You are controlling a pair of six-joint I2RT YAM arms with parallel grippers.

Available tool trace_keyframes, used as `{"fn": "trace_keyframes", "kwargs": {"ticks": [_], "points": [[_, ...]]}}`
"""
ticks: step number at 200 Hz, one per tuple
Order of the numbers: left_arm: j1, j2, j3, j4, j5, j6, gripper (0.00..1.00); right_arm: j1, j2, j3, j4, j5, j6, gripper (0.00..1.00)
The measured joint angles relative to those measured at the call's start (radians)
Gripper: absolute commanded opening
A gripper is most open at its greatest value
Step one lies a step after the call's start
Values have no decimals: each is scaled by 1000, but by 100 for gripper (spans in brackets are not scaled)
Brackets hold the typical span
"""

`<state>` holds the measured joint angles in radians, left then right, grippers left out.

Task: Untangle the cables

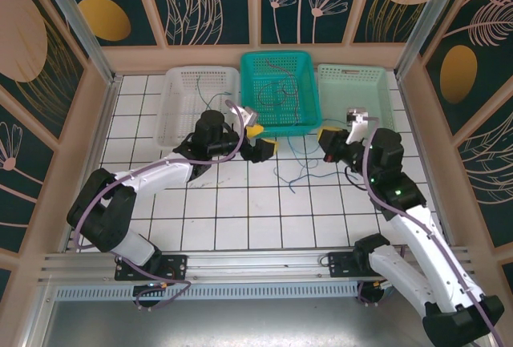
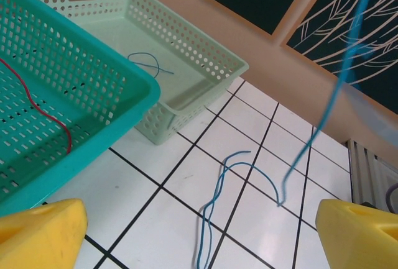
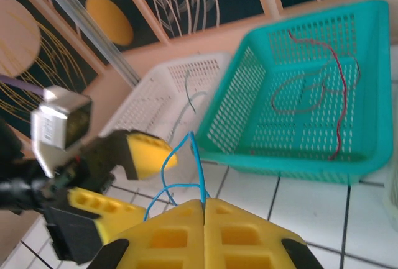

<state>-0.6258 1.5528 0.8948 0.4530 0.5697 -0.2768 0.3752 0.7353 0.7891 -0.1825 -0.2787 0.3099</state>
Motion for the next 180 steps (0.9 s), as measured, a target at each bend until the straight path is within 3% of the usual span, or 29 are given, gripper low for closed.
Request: {"fn": "trace_keyframes", "kwargs": {"ticks": [63,180], "points": [[-3,14,-6,15,14,-6,85,0,-9,97,22,-11,-14,0],[-5,10,-11,43,0,-6,84,0,37,254,-63,23,-97,0]]}}
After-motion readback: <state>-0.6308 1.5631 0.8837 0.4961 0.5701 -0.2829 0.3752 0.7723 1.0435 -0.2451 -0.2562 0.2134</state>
